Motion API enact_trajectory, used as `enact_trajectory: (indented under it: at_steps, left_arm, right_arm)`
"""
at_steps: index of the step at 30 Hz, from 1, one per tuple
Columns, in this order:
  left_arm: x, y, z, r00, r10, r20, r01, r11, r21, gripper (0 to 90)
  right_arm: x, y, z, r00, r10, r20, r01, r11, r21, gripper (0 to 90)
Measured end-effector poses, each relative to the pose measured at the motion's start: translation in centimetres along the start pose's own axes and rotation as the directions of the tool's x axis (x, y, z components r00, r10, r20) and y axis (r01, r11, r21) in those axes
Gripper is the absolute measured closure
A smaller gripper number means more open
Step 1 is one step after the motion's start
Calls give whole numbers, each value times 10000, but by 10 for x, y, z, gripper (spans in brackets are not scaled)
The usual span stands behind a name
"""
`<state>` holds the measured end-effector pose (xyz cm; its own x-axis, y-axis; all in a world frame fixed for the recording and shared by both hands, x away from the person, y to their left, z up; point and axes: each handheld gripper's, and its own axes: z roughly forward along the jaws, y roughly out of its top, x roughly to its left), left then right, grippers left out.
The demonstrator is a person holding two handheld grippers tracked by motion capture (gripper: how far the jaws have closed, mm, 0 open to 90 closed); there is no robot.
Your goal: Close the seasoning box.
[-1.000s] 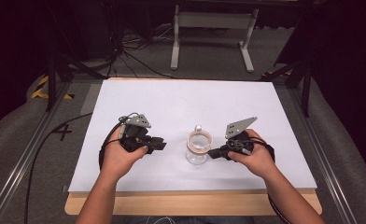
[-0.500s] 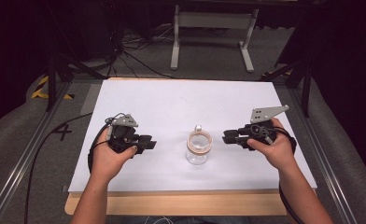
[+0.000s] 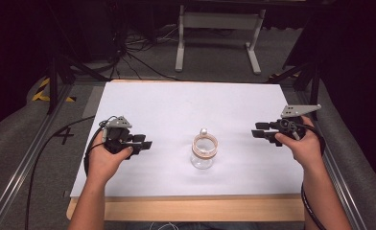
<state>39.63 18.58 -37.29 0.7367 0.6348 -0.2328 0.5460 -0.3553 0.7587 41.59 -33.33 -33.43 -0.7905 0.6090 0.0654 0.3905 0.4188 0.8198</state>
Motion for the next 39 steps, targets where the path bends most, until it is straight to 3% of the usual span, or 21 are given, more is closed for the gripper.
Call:
enact_trajectory:
  at_steps: [7, 14, 20, 24, 25, 27, 29, 32, 39]
  left_arm:
    - [17, -10, 9, 9992, -304, -277, 305, 9995, 0, 553]
    - [32, -22, 15, 9965, -399, -740, 405, 9992, 67, 525]
    - [40, -31, 21, 9930, -564, -1036, 581, 9982, 141, 516]
    - [44, -36, 27, 9900, -92, -1405, 95, 10000, 11, 494]
    - [46, -37, 29, 9899, 41, -1419, -37, 10000, 31, 493]
    - [47, -41, 35, 9917, -65, -1283, 92, 9998, 203, 488]
    - [47, -42, 38, 9910, 53, -1338, 2, 9992, 408, 483]
    - [46, -42, 41, 9930, 2, -1180, 41, 9993, 366, 468]
    - [45, -41, 42, 9929, -159, -1176, 236, 9977, 640, 435]
  right_arm:
    - [-25, -21, 6, 9958, 109, 912, -157, 9985, 520, 493]
    - [-50, -46, 17, 9915, 495, 1201, -592, 9951, 789, 459]
    - [-62, -63, 26, 9919, 701, 1060, -790, 9935, 818, 445]
    - [-66, -72, 32, 9928, 740, 944, -822, 9929, 863, 420]
    - [-67, -75, 35, 9940, 741, 806, -807, 9934, 817, 410]
    - [-68, -79, 40, 9973, 615, 407, -640, 9959, 639, 409]
    - [-68, -84, 46, 9987, 447, 233, -464, 9959, 774, 408]
    - [-66, -87, 54, 9991, 278, 305, -310, 9935, 1100, 405]
    - [-61, -84, 59, 9992, 108, 375, -154, 9918, 1270, 391]
